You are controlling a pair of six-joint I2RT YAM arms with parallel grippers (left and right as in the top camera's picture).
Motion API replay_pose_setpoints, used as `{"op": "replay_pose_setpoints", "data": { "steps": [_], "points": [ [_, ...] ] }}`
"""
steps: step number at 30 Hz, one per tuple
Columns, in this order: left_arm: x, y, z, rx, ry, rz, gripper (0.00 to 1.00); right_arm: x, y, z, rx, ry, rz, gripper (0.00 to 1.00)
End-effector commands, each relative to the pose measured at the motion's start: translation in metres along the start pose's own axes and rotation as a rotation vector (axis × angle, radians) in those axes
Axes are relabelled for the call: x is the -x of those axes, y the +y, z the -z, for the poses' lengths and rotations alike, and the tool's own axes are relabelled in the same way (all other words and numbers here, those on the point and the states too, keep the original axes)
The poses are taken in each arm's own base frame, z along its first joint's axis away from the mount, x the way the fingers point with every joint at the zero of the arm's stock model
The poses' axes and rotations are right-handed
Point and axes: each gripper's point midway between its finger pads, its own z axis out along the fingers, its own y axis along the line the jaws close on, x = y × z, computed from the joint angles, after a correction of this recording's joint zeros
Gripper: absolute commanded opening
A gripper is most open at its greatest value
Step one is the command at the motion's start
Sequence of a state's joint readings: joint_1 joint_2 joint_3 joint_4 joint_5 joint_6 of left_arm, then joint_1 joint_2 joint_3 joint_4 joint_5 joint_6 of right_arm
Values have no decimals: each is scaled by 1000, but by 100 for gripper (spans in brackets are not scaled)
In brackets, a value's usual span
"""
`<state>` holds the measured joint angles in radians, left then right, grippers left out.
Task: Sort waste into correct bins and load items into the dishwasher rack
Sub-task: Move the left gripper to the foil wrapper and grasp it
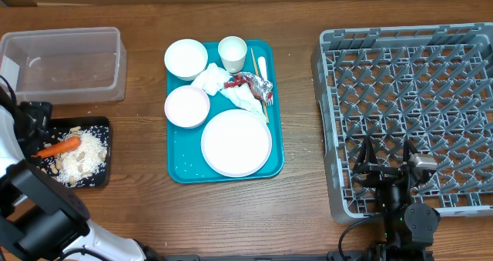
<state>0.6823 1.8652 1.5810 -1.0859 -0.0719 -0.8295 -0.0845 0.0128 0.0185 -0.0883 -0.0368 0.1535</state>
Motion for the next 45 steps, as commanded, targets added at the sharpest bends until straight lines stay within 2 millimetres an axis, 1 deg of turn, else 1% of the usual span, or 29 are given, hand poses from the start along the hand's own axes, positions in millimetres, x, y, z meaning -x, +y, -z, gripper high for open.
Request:
{"op": "replay_pose_setpoints", "data": {
  "steps": [1,3,6,9,12,13,17,19,20,22,23,24,25,29,31,34,38,41,43,44,45],
  "points": [
    [-10,-30,59,-138,-45,-126,100,-1,-2,0,-7,-7,-2,100],
    [-22,-38,76,-168,-58,-164,100,-1,-2,0,-8,-6,-2,100],
    [-51,-59,101,-245,-80,-304,100,-1,-2,0,-7,-7,-2,100],
    [-90,-82,121,-310,-90,-445,100,-1,-2,0,-7,-7,-2,100],
    [-142,-109,131,-371,-88,-646,100,-1,-2,0,-7,-7,-2,100],
    [-163,-118,133,-390,-80,-701,100,-1,-2,0,-7,-7,-2,100],
    [-230,-137,132,-426,-39,-864,100,-1,-2,0,-7,-7,-2,100],
    [-264,-144,128,-438,-27,-989,100,-1,-2,0,-8,-6,-2,100],
    [-286,-149,125,-456,-30,-1108,100,-1,-2,0,-7,-7,-2,100],
    [-320,-154,118,-486,-21,-1320,100,-1,-2,0,-7,-7,-2,100],
    [-340,-153,114,-504,-2,-1435,100,-1,-2,0,-7,-7,-2,100],
    [-368,-148,106,-517,32,-1583,100,-1,-2,0,-7,-7,-2,100],
    [-380,-146,100,-508,39,-1637,100,-1,-2,0,-7,-7,-2,100],
    [-407,-144,83,-458,22,-1712,100,-1,-2,0,-8,-6,-2,100],
    [-414,-143,81,-452,11,-1731,100,-1,-2,0,-7,-7,-2,100],
    [-421,-146,85,-477,-7,-1740,100,-1,-2,0,-7,-7,-2,100],
    [-425,-148,87,-499,0,-1730,100,-1,-2,0,-7,-7,-2,100],
    [-425,-149,88,-497,12,-1677,100,-1,-2,0,-7,-7,-2,100],
    [-425,-149,88,-496,15,-1662,90,-1,-2,0,-7,-7,-2,100],
    [-424,-149,87,-493,13,-1656,86,-1,-2,0,-8,-6,-2,100],
    [-423,-150,87,-491,9,-1640,86,-1,-2,0,-7,-7,-2,100]
  ]
}}
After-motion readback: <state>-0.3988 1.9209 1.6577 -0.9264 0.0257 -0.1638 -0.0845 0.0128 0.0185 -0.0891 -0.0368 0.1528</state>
